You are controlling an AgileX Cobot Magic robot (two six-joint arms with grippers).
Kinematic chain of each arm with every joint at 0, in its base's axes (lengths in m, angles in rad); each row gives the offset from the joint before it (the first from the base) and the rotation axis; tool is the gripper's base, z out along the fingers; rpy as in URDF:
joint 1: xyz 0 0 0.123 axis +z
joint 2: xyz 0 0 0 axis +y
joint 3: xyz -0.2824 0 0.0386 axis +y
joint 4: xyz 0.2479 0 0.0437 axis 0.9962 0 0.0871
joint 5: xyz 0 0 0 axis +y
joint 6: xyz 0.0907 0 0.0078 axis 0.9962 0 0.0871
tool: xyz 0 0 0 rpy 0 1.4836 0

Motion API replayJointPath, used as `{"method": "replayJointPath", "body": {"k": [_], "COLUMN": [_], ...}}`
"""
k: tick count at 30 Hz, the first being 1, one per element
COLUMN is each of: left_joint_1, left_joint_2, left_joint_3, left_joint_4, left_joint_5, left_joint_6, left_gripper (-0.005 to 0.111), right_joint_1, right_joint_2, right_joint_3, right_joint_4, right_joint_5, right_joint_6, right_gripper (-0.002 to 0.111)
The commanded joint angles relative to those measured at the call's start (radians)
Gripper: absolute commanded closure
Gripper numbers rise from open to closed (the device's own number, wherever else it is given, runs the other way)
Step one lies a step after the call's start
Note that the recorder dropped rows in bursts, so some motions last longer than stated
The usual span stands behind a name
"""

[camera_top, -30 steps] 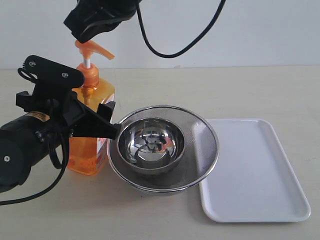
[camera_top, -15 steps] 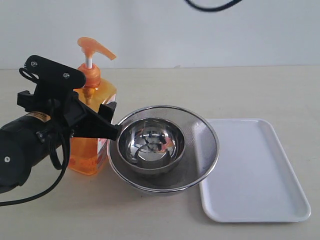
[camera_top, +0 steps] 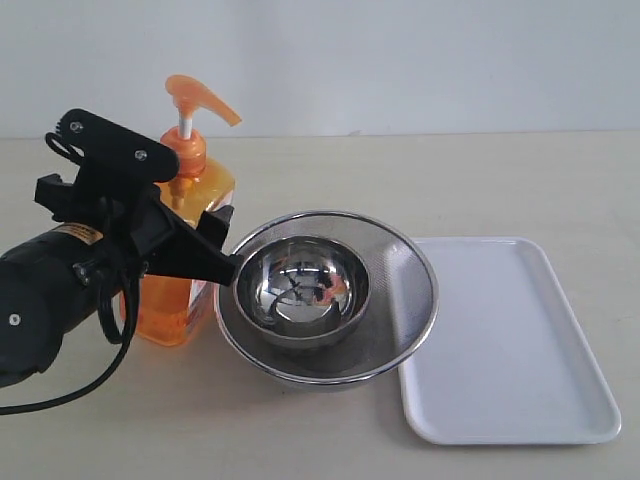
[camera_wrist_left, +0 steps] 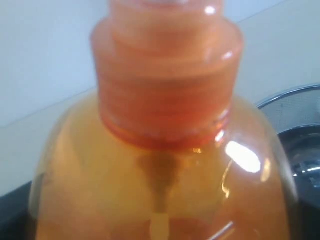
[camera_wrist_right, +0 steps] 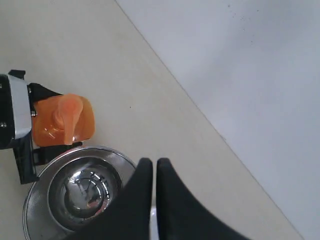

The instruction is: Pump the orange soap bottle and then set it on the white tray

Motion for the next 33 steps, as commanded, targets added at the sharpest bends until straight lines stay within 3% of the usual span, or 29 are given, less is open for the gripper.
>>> {"method": "replayJointPath", "body": {"k": [1, 5, 10, 14, 23, 28, 31, 33], "left_joint_1": [-0.003, -0.003, -0.003, -0.003, -0.003, -0.003, -0.003, -0.003], "left_joint_2": [-0.029, -0.061, -0.112, -0.141, -0.312, -0.425, -0.452, -0.445], "left_joint_3": [-0.016, -0.016, -0.016, -0.016, -0.016, -0.048, -0.17, -0.237], "left_joint_4": [0.026, 0.026, -0.049, -0.11, -0.101, 0.009, 0.009, 0.009], "left_joint_5": [-0.084, -0.084, -0.092, -0.109, -0.12, 0.092, 0.333, 0.396], "left_joint_6": [0.014, 0.014, 0.123, 0.208, 0.242, 0.242, 0.242, 0.21], "left_gripper": [0.102, 0.102, 0.102, 0.102, 0.102, 0.102, 0.102, 0.102], "right_joint_1": [0.0, 0.0, 0.0, 0.0, 0.0, 0.0, 0.0, 0.0], "right_joint_2": [-0.059, -0.143, -0.391, -0.581, -0.739, -0.739, -0.739, -0.745], "right_joint_3": [0.017, 0.151, 0.564, 0.833, 1.187, 1.244, 1.244, 1.244], "right_joint_4": [-0.106, -0.238, -0.28, -0.304, -0.463, -0.463, -0.5, -0.578], "right_joint_5": [0.01, 0.01, 0.001, -0.139, -0.178, -0.32, -0.377, -0.36], "right_joint_6": [0.1, 0.181, 0.337, 0.46, 0.665, 0.693, 0.726, 0.825], "right_gripper": [0.108, 0.108, 0.108, 0.108, 0.108, 0.108, 0.108, 0.108]}}
